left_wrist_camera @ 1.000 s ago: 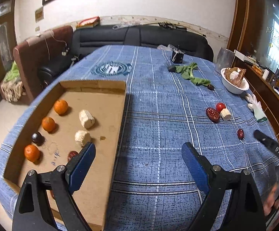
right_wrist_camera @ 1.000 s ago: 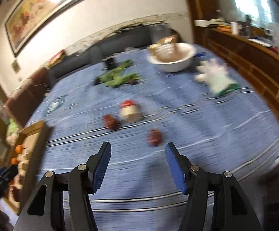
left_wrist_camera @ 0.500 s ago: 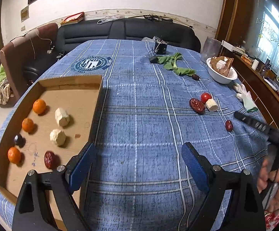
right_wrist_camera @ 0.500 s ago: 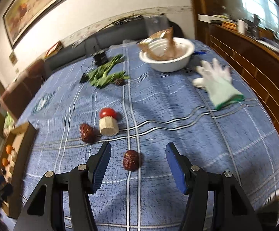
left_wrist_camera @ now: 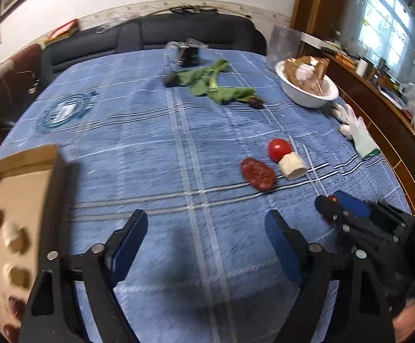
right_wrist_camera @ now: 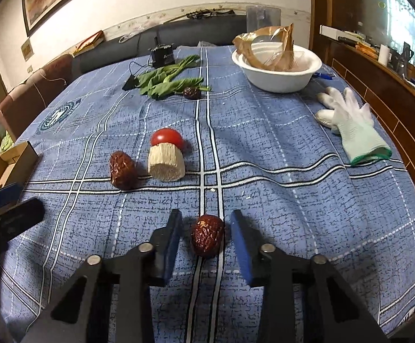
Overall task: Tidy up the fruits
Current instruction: 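Grasp a red date with the left tool while the right tool grasps another red date, then carry both red dates over the box and open both tools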
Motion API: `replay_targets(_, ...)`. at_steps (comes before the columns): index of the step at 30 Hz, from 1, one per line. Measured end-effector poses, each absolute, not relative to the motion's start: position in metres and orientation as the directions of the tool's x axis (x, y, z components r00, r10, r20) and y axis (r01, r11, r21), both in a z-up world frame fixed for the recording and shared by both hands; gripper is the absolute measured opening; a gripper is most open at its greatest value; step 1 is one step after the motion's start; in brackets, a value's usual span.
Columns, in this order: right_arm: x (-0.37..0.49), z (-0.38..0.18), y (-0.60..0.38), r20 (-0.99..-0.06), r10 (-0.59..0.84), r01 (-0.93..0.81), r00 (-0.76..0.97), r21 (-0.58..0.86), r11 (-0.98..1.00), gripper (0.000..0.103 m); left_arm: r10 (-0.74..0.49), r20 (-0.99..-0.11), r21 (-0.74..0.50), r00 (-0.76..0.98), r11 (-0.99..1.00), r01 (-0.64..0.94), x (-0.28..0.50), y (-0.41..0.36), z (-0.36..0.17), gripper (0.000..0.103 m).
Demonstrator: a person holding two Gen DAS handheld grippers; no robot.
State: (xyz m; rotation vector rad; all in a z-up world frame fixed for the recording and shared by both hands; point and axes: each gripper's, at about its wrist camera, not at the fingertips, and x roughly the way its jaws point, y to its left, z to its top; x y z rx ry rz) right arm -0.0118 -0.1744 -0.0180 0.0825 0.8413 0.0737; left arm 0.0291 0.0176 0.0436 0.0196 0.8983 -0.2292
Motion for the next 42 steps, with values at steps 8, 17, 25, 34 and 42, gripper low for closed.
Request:
replay_targets(8, -0.018, -0.019, -0.181, -0.739, 0.086, 0.005, 0.668, 0.12, 0.993, 0.024, -0.276, -0.778, -0.142, 0.564, 0.952, 0.271, 0.07, -0.009, 0.027, 0.082)
replay_targets(17, -0.019, -0.018, -0.188, -0.742, 0.089, 0.027, 0.664, 0.142, 0.989, 0.024, -0.324, -0.778, -0.18, 0.538, 0.936, 0.303, 0.088, -0.022, 0.014, 0.069)
replay_targets(25, -0.019, -0.017, -0.187, -0.739, 0.087, 0.03, 0.668, 0.143, 0.989, 0.024, -0.337, -0.779, -0.147, 0.529, 0.918, 0.369, 0.082, -0.037, 0.012, 0.025)
replay_targets(34, -0.024, -0.011, -0.195, -0.702, 0.188, -0.003, 0.687, 0.255, 0.967, 0.024, -0.344, -0.781, -0.165, 0.522, 0.919, 0.359, 0.069, -0.029, 0.018, 0.024)
replay_targets(42, -0.027, -0.007, -0.198, -0.656, 0.283, -0.047, 0.7, 0.353, 0.934, 0.024, -0.35, -0.743, -0.2, 0.571, 0.929, 0.311, 0.027, 0.006, 0.044, 0.024)
